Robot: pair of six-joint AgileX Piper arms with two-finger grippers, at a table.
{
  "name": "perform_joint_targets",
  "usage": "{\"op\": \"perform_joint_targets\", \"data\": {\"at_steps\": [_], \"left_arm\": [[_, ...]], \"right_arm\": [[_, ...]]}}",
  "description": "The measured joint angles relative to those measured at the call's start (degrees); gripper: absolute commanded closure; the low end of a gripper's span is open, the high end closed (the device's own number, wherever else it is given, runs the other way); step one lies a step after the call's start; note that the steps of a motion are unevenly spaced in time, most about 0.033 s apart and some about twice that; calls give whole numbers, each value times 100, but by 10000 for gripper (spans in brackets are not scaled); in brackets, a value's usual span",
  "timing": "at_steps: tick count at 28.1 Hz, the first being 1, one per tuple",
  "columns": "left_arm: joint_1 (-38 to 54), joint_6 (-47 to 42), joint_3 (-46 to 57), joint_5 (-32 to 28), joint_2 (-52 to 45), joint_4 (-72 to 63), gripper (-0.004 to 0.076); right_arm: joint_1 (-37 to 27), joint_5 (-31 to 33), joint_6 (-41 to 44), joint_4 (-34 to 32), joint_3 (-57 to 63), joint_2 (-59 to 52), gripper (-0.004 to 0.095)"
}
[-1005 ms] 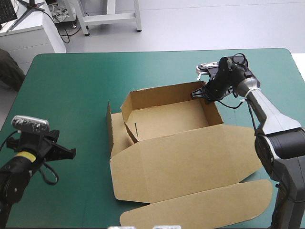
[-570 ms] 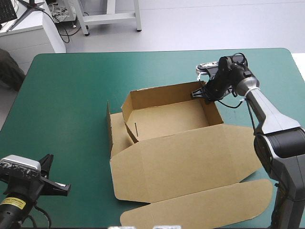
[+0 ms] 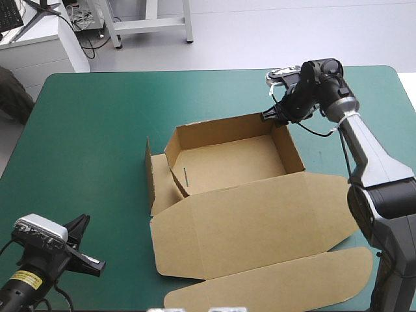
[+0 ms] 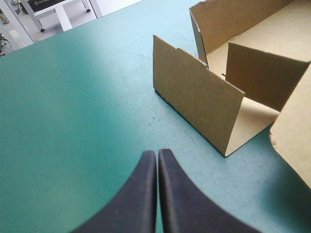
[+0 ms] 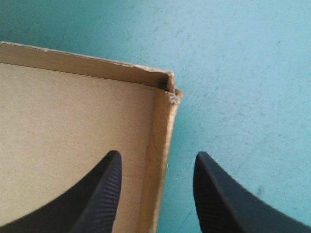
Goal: Fold the box
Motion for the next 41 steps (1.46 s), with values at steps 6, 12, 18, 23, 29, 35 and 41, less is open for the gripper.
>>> {"op": "perform_joint_targets", "data": {"at_steps": [6, 12, 18, 23, 29, 35, 41], "left_arm": [[0, -44, 0, -21, 0, 17, 734], [0, -44, 0, -24, 0, 12, 734], [0, -44, 0, -24, 0, -169, 734], [0, -44, 0, -24, 0, -315, 734], [0, -44, 0, -24, 0, -322, 734], [0, -44, 0, -24, 0, -322, 734], [0, -44, 0, -24, 0, -322, 734]], "right_arm": [[0, 47, 73, -91, -18, -866, 441], [0, 47, 36, 33, 128, -1059, 384], [0, 47, -61, 0, 833, -1053, 384], [0, 40, -337, -2, 1439, -887, 386], [0, 7, -410, 24, 1667, -479, 426], [0, -29, -220, 62, 1715, -138, 659], [0, -45, -116, 74, 1720, -109, 925]]}}
